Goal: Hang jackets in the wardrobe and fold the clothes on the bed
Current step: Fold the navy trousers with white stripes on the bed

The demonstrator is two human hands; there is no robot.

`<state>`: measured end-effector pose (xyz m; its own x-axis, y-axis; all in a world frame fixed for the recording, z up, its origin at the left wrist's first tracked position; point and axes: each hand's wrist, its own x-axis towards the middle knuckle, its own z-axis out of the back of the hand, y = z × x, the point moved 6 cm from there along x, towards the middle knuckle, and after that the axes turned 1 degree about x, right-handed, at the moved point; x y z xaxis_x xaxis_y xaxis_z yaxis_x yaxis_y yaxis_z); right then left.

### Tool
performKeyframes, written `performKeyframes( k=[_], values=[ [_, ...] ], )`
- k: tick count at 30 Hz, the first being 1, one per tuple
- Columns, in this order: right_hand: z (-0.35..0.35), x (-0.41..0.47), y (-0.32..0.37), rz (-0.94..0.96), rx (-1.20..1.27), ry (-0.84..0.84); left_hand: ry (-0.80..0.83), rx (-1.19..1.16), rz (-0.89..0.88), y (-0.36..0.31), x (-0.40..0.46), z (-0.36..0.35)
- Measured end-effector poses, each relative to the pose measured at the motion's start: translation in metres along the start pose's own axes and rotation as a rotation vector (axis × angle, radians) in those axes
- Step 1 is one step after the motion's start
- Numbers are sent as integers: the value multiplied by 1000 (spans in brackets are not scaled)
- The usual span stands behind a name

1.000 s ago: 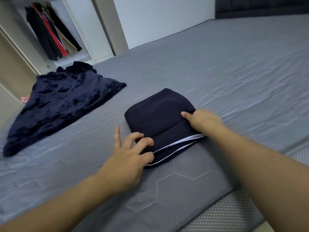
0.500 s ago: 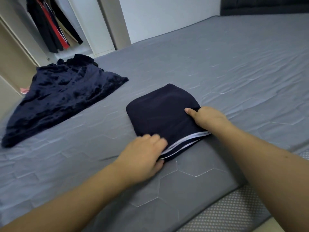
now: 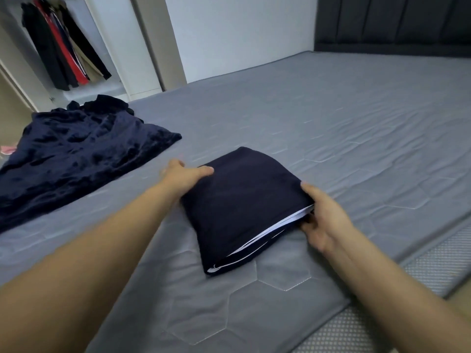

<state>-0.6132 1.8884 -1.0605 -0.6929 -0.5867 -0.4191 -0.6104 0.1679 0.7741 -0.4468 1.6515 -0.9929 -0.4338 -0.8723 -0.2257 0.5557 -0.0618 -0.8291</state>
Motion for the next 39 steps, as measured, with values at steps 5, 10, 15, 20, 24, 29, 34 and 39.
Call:
performKeyframes(
  k=[5,10,15,20,24,29,34,39],
  values=[
    [-34,-1,-28,-46,139,-44,176,-148,162,24,14,-34],
    [-80,1,-4,49,97,-150,220,-330,114,31,9,18],
    [-223,-66,26,132,-61,57,196,-366,174,41,-3,138],
    [-408,-165,81,191,-341,245,4,-366,94,-25,-40,332],
    [-553,-268,161,272,-503,430,-105,-135,-257,-148,-89,512],
    [-712,-405,297,393,-687,598,88,426,-361,-301,-172,685],
    [-810,-508,389,400,-732,608,198,285,-350,-411,-246,798],
    [-870,-553,410,409,-671,633,143,500,-402,-460,-276,877]
  ],
)
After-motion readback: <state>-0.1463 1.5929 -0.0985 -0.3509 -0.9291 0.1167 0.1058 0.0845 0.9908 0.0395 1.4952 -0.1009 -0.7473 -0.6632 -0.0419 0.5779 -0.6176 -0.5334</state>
